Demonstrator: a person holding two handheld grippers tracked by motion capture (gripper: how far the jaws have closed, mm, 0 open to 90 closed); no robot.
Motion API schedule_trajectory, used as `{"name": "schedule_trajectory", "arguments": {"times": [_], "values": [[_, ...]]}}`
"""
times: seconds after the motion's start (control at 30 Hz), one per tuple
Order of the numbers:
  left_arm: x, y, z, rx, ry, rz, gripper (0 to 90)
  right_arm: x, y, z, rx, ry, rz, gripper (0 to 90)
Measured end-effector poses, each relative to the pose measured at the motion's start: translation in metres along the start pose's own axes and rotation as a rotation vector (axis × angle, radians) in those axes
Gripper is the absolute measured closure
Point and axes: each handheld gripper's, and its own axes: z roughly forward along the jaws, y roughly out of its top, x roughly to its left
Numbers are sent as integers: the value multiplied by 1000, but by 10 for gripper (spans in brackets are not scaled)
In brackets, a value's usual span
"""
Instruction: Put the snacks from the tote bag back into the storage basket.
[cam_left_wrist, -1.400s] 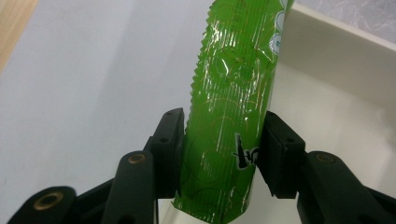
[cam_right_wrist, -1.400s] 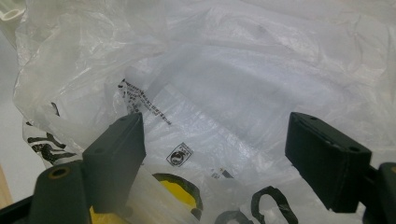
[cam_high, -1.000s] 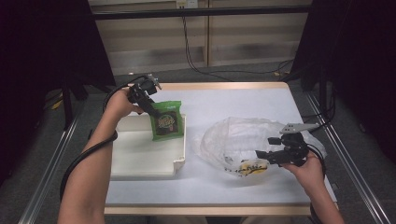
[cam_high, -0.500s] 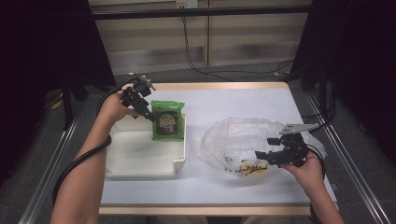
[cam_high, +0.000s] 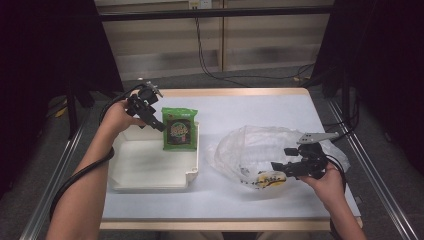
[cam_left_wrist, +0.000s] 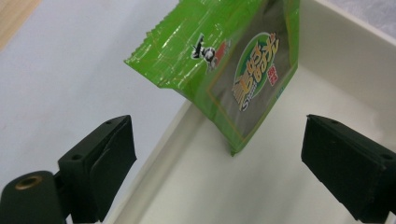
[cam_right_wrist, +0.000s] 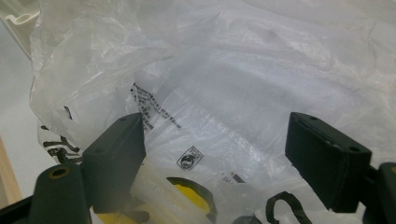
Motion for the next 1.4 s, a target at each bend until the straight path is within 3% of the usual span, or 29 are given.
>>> {"name": "schedule_trajectory", "arguments": {"times": [0.07, 0.23, 0.33, 0.4, 0.43, 0.47, 0.53, 0.57, 0.63, 0.67, 0.7, 0.73, 0.8, 0.87, 0.97, 1.0, 1.03, 1.07, 1.17, 1.2, 1.23, 1.27, 1.3, 1.33, 1.4], "values": [[-3, -1, 1, -20, -6, -26, 96, 2, -1, 2, 2, 4, -2, 200], [-6, -3, -3, -43, -4, -30, 90, 3, -2, 1, 9, 3, 3, 200], [-7, -2, -7, -22, -6, -7, 84, 2, -3, 0, 1, 4, -1, 200], [-11, -3, -7, -41, -10, -30, 78, 3, -3, -1, 0, 1, 3, 200], [-9, -2, -9, -9, -10, 12, 77, 3, -3, -2, 1, 1, 2, 200], [-13, -3, -7, -42, -14, -33, 76, 3, -4, -3, -2, -2, 0, 200], [-15, -5, -8, -16, -14, -10, 74, 3, -4, -4, 2, 1, 4, 199], [-18, -7, -6, -29, -18, -32, 70, 3, -5, -4, 1, 0, 3, 199], [-19, -10, -7, -23, -21, -27, 69, 3, -5, -5, 2, -2, 2, 199], [-19, -11, -8, -13, -18, -6, 69, 3, -5, -6, 1, -2, 4, 199], [-22, -13, -7, -28, -21, -37, 69, 3, -5, -7, -2, -3, 7, 199], [-22, -15, -9, -17, -23, -20, 68, 3, -4, -7, -7, 0, -1, 199], [-25, -18, -10, -35, -23, -41, 69, 4, -3, -8, -9, -3, 0, 199], [-24, -20, -13, -5, -22, -8, 70, 5, -1, -8, -15, 1, -7, 199], [-29, -24, -12, -49, -30, -51, 68, 7, 0, -7, -16, 3, -10, 198], [-28, -25, -14, -26, -31, -17, 68, 7, 0, -7, -13, 5, -9, 198], [-31, -26, -13, -51, -33, -50, 67, 8, 0, -6, -12, 4, -11, 198], [-32, -27, -13, -61, -37, -58, 67, 8, 0, -6, -10, 5, -11, 198], [-34, -29, -13, -73, -45, -50, 67, 8, 1, -5, -9, 9, -16, 198], [-33, -30, -14, -46, -44, -10, 68, 8, 1, -5, -9, 9, -12, 198], [-36, -30, -12, -66, -40, -46, 67, 8, 1, -5, -9, 9, -12, 198], [-36, -31, -12, -58, -40, -27, 67, 8, 1, -5, -10, 8, -11, 198], [-38, -33, -11, -78, -44, -48, 67, 9, 1, -5, -8, 8, -7, 198], [-38, -33, -12, -73, -44, -30, 67, 9, 2, -5, -11, 10, -10, 198], [-41, -35, -10, -101, -52, -51, 69, 9, 2, -5, -12, 11, -10, 198]]}}
